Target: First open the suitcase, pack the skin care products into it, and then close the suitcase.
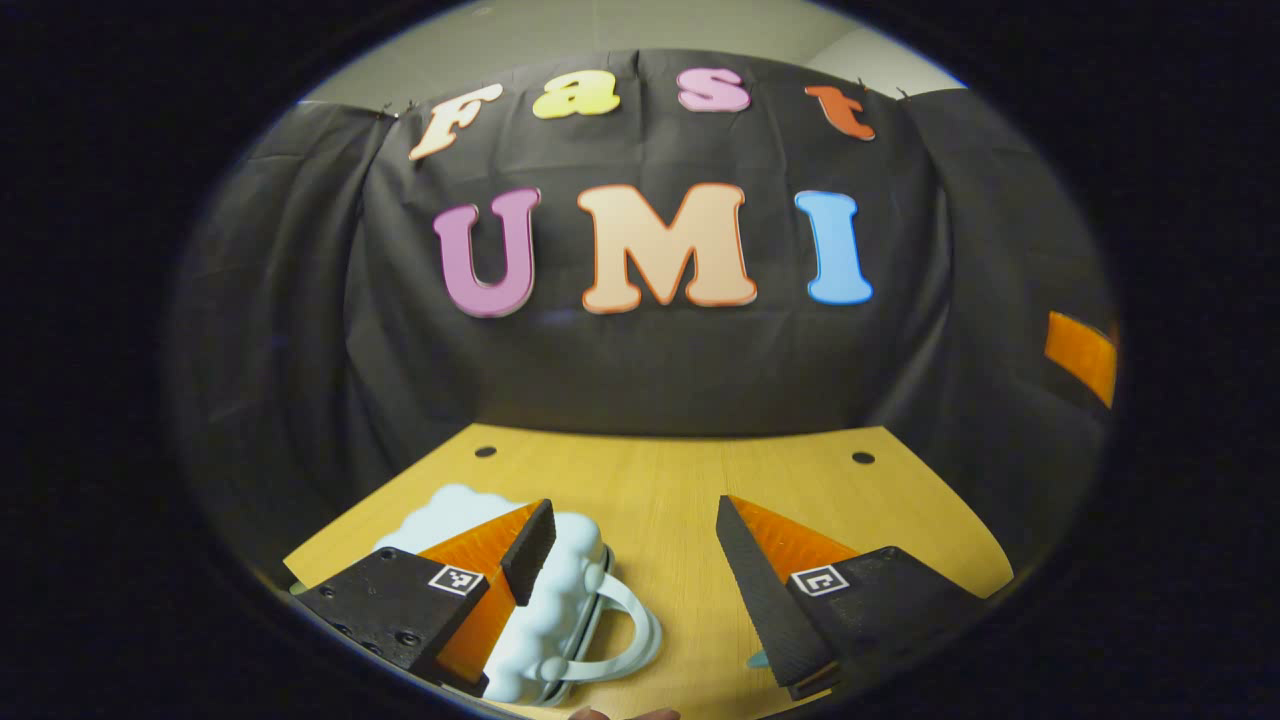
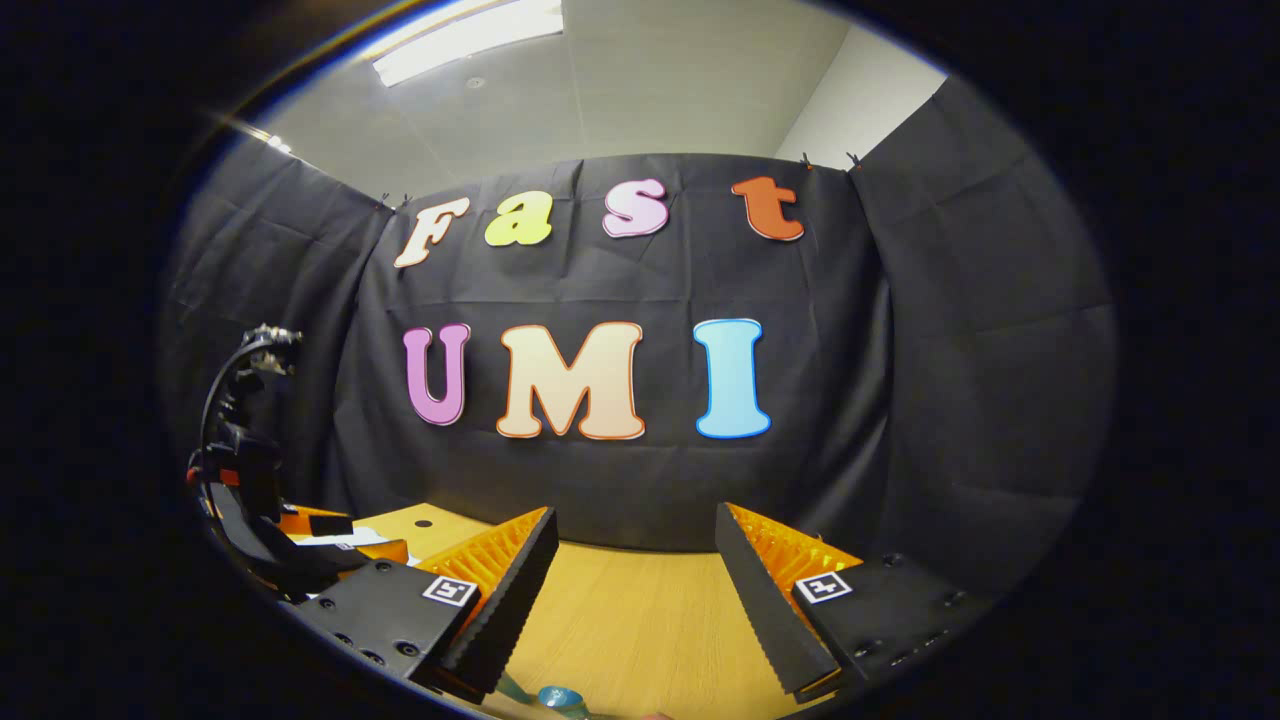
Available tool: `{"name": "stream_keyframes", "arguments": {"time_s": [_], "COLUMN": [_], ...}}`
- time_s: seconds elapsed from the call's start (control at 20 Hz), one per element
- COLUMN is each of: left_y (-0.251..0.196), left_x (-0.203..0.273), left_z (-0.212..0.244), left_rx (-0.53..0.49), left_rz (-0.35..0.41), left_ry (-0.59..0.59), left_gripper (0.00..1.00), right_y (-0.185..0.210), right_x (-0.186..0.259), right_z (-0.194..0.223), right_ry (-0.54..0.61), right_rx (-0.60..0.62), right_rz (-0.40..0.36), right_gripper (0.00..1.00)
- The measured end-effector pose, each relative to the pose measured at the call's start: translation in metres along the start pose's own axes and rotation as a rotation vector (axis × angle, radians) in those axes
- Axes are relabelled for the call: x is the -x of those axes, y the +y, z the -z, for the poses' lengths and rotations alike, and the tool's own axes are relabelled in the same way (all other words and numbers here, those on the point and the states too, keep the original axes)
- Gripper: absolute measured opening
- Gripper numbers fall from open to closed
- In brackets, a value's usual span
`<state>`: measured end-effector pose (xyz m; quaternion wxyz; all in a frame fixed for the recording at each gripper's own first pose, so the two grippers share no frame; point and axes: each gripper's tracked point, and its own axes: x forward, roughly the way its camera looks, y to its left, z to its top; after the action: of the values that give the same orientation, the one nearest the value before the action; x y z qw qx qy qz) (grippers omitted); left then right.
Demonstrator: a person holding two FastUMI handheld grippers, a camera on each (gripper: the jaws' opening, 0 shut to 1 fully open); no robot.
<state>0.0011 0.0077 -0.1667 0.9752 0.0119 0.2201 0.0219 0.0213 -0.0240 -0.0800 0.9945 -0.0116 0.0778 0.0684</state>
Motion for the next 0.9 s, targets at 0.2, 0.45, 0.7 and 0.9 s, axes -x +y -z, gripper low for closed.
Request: {"name": "stream_keyframes", "arguments": {"time_s": [0.2, 0.45, 0.7, 0.9], "left_y": [-0.008, -0.007, -0.004, -0.013], "left_x": [-0.019, -0.036, -0.04, -0.04], "left_z": [0.051, 0.092, 0.143, 0.171], "left_rx": [-0.003, -0.023, 0.018, 0.036], "left_rz": [0.032, 0.044, 0.043, 0.108], "left_ry": [0.162, 0.315, 0.498, 0.58], "left_gripper": [0.95, 0.94, 0.94, 0.84], "right_y": [-0.01, -0.021, -0.022, -0.01], "right_x": [-0.004, -0.006, -0.01, -0.012], "right_z": [0.009, 0.027, 0.032, 0.034], "right_ry": [0.025, 0.086, 0.116, 0.116], "right_rx": [0.007, 0.003, 0.037, 0.072], "right_rz": [0.049, 0.115, 0.138, 0.117], "right_gripper": [0.99, 0.99, 0.99, 0.99]}}
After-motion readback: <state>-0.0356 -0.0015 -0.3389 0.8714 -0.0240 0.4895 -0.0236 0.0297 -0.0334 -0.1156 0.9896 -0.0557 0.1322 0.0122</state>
